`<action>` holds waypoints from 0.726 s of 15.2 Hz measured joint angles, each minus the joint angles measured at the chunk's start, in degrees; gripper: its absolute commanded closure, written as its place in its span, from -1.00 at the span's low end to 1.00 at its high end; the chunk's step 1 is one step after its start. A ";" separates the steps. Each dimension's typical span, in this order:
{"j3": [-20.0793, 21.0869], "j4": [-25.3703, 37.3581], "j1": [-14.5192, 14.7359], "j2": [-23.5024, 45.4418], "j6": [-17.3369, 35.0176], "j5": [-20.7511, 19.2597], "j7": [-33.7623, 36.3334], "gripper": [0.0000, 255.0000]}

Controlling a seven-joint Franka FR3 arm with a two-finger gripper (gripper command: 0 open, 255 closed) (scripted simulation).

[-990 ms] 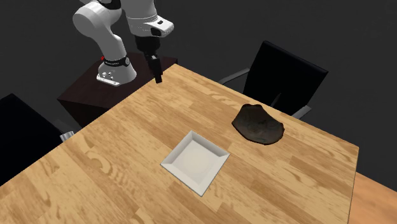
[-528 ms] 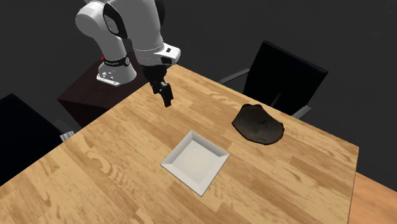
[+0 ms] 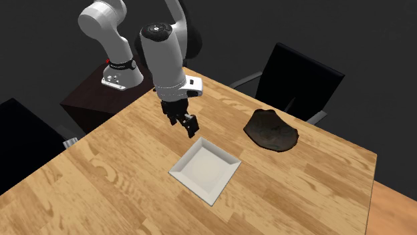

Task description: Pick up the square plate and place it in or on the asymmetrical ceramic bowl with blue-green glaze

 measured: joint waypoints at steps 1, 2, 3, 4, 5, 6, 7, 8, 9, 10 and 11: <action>1.91 2.24 -1.78 2.62 -0.09 2.56 -3.04 -1.00; 3.53 4.35 -3.30 4.76 -0.34 4.36 -5.50 -1.00; 4.81 5.73 -4.69 6.46 -0.29 5.89 -7.41 -1.00; 5.65 6.45 -5.61 7.57 -0.08 6.93 -8.60 -1.00; 6.35 6.88 -6.34 8.47 0.25 7.81 -9.50 -1.00; 6.91 7.14 -6.75 9.18 0.61 8.48 -9.99 -1.00; 7.48 7.32 -7.23 9.88 1.03 9.18 -10.55 -1.00; 8.00 7.50 -7.67 10.55 1.44 9.83 -11.03 -1.00; 8.68 7.89 -8.35 11.49 1.88 10.66 -11.70 -1.00; 9.36 8.19 -8.92 12.39 2.38 11.47 -12.28 -1.00; 9.63 8.33 -9.06 12.74 2.56 11.76 -12.37 -1.00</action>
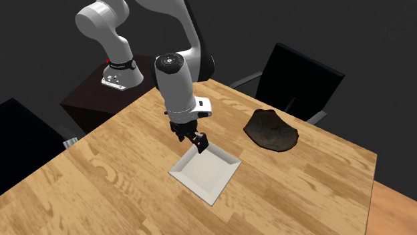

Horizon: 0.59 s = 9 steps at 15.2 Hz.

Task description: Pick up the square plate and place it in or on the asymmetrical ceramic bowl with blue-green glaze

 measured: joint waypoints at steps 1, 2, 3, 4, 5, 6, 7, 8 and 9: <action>0.20 0.06 -0.11 0.24 0.18 0.23 -0.12 -1.00; 0.31 0.14 -0.20 0.39 0.24 0.35 -0.18 -1.00; 0.36 0.12 -0.21 0.44 0.31 0.41 -0.20 -1.00; 0.40 0.12 -0.23 0.48 0.34 0.45 -0.23 -1.00; 0.41 0.13 -0.24 0.49 0.35 0.46 -0.23 -1.00; 0.42 0.14 -0.25 0.50 0.35 0.47 -0.24 -1.00; 0.42 0.14 -0.25 0.50 0.35 0.47 -0.24 1.00; 0.42 0.14 -0.25 0.50 0.35 0.47 -0.24 1.00; 0.42 0.14 -0.25 0.50 0.35 0.47 -0.24 1.00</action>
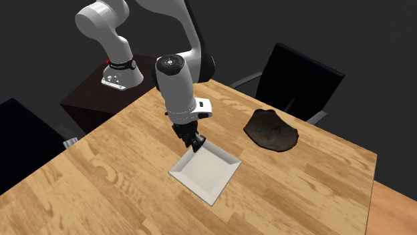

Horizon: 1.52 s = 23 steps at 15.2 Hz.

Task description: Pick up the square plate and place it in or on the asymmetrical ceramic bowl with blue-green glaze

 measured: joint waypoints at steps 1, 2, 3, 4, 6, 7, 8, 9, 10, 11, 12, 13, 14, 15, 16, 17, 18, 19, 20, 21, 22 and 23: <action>0.00 0.00 0.00 0.00 0.00 0.00 0.00 1.00; -0.01 0.00 0.00 -0.02 -0.01 0.00 0.00 1.00; -0.04 -0.02 0.00 -0.10 -0.07 -0.02 -0.01 1.00; -0.06 -0.02 -0.01 -0.14 -0.10 -0.03 -0.01 1.00; -0.08 -0.02 -0.01 -0.15 -0.11 -0.04 -0.01 1.00; -0.08 -0.04 0.00 -0.15 -0.07 -0.04 0.00 1.00; -0.08 -0.02 0.01 -0.17 -0.07 -0.03 0.00 1.00; -0.31 -0.06 0.22 -0.42 -0.26 -0.32 0.22 1.00; -0.74 -0.16 0.59 -0.91 -0.64 -0.83 0.62 1.00; -0.74 -0.15 0.59 -0.93 -0.64 -0.83 0.62 -1.00; -0.74 -0.16 0.59 -0.92 -0.64 -0.83 0.62 -1.00; -0.05 -1.46 0.33 -2.26 0.35 0.31 -0.40 -1.00; 1.06 -2.98 -0.31 -4.14 1.61 2.26 -2.14 -1.00; 2.65 -4.44 -1.30 -6.01 3.02 4.96 -4.46 -1.00; 3.62 -6.18 -1.70 -8.14 4.16 7.01 -6.22 -1.00; 4.39 -6.97 -2.08 -8.90 4.94 8.52 -7.47 -1.00; 5.09 -7.17 -2.56 -8.81 5.48 9.82 -8.55 -1.00; 5.71 -7.20 -2.97 -8.45 5.94 10.90 -9.42 -1.00; 6.24 -7.11 -3.29 -7.98 6.32 11.79 -10.09 -1.00; 6.80 -6.79 -3.66 -7.28 6.64 12.67 -10.72 -1.00; 7.50 -6.26 -4.05 -6.31 7.00 13.68 -11.34 -1.00; 8.09 -5.76 -4.54 -5.42 7.24 14.57 -12.03 -1.00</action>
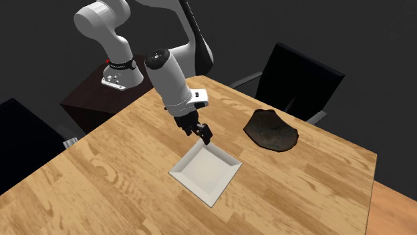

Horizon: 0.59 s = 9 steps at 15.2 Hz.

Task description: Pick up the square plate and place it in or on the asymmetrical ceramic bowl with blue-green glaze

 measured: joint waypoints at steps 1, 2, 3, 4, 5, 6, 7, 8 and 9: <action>0.44 0.20 -0.34 0.55 0.27 0.68 -0.55 -1.00; 0.66 0.30 -0.45 0.81 0.42 0.99 -0.75 -1.00; 0.81 0.39 -0.53 1.01 0.51 1.20 -0.88 -1.00; 0.87 0.40 -0.55 1.06 0.56 1.29 -0.94 -1.00; 0.90 0.43 -0.58 1.11 0.58 1.34 -0.98 -1.00; 0.92 0.44 -0.59 1.13 0.58 1.36 -0.99 -1.00; 0.92 0.45 -0.60 1.14 0.59 1.37 -1.00 -1.00; 0.92 0.45 -0.60 1.14 0.59 1.37 -1.00 1.00; 0.92 0.45 -0.60 1.14 0.59 1.37 -1.00 1.00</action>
